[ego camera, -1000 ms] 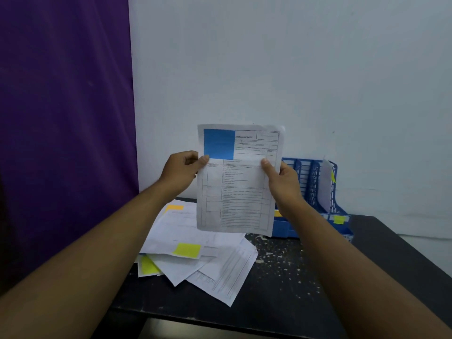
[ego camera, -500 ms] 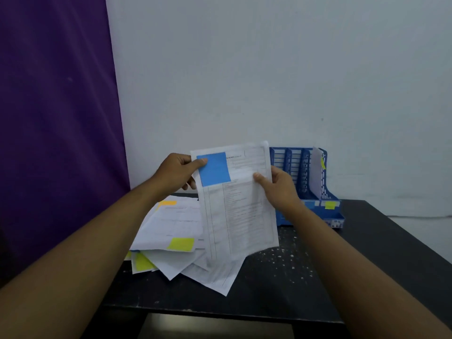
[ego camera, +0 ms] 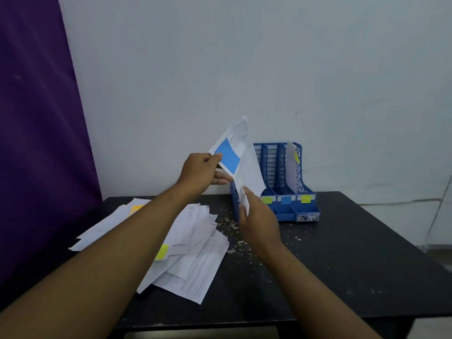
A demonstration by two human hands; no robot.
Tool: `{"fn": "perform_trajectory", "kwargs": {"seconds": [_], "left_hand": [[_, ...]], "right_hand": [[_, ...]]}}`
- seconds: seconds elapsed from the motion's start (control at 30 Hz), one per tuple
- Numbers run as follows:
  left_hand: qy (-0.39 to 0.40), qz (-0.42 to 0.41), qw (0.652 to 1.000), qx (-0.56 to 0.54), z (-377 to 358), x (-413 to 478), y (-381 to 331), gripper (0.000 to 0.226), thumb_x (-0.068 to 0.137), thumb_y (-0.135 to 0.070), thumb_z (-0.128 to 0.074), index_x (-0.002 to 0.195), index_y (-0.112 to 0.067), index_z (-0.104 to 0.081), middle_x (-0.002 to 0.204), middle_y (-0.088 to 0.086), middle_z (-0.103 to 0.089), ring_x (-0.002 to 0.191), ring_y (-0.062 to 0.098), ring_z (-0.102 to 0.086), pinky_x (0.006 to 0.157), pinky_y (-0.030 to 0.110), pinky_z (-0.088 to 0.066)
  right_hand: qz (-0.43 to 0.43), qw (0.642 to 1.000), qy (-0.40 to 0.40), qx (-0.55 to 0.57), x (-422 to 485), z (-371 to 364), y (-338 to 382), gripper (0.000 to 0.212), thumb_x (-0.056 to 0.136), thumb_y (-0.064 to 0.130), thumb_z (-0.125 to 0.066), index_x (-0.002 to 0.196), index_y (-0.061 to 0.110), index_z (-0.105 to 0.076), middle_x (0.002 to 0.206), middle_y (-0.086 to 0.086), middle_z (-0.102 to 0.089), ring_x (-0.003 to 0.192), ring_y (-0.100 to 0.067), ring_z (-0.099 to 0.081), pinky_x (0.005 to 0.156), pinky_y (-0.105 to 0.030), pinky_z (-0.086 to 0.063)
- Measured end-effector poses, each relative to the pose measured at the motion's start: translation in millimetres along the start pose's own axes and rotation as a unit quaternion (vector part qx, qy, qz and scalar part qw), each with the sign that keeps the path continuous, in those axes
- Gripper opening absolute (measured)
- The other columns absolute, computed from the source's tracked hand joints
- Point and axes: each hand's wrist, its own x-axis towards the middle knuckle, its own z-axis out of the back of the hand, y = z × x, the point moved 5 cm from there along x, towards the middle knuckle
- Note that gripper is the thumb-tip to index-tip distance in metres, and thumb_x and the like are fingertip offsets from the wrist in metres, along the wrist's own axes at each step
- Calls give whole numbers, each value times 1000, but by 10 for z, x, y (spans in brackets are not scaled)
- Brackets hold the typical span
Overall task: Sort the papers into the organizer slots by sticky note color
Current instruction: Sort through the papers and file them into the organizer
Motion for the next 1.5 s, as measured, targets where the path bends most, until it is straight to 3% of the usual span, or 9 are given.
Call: {"fn": "perform_trajectory", "kwargs": {"seconds": [0.33,0.5,0.73,0.87,0.97,1.07,1.17,1.37,1.5], "left_hand": [[11,-2,998,-65,-785,453,-299,26,111,-25,-50,102,-6,-65,96,20,-79,76,26,-81,62,25,-64],[-8,1,997,-72,-1091,739,-292,29,110,-22,-48,85,-11,-57,100,21,-78,73,24,-81,63,28,-66],[-6,8,998,-65,-1440,1190,-123,28,109,-22,-47,93,-2,-60,109,20,-76,74,25,-81,68,32,-66],[-8,13,998,-55,-1640,1379,-24,30,109,-20,-47,83,-8,-56,113,20,-74,75,25,-81,76,38,-68],[-12,26,999,-43,-1723,1511,85,29,108,-19,-48,87,-5,-60,118,18,-72,73,24,-81,69,34,-67],[-17,47,998,-24,-1782,1684,165,28,107,-19,-49,111,3,-67,100,19,-76,72,25,-81,72,38,-68],[-21,50,999,-8,-1798,1812,185,25,107,-19,-52,104,1,-66,91,19,-76,71,25,-81,77,42,-68],[15,68,998,-8,-1863,1951,405,22,106,-23,-57,114,-4,-65,101,14,-75,73,24,-81,74,39,-68],[22,83,996,-11,-1818,1875,596,19,105,-22,-60,113,-6,-66,101,11,-75,72,23,-81,69,35,-68]], "right_hand": [[-15,994,-70,-83,693,269,-611,40,107,17,-54,147,19,-56,119,-8,-75,101,-26,-73,80,-41,-62],[-14,995,-70,-70,997,252,-900,36,108,12,-50,142,15,-61,100,-10,-76,84,-26,-71,66,-35,-54],[-21,994,-76,-79,1363,136,-1313,27,108,11,-48,126,16,-69,88,-6,-74,74,-24,-67,58,-31,-46],[-30,995,-81,-44,1525,31,-1546,25,109,16,-51,123,14,-71,89,-7,-76,76,-24,-69,63,-33,-54],[-36,996,-75,-20,1593,-54,-1667,27,109,18,-50,125,15,-72,89,-9,-77,76,-26,-69,64,-36,-55],[-41,996,-72,-23,1657,-144,-1791,27,109,19,-50,122,13,-72,87,-9,-76,75,-26,-67,63,-34,-52],[-47,997,-63,-10,1674,-236,-1918,24,107,18,-51,114,12,-73,87,-9,-75,74,-25,-67,66,-40,-58],[-82,995,-12,-47,1641,-394,-2096,20,101,13,-54,83,18,-61,69,0,-61,63,-21,-56,51,-28,-34],[-104,993,2,-61,1639,-433,-2088,20,96,10,-56,78,16,-60,72,-6,-67,68,-25,-61,59,-30,-40]]}}
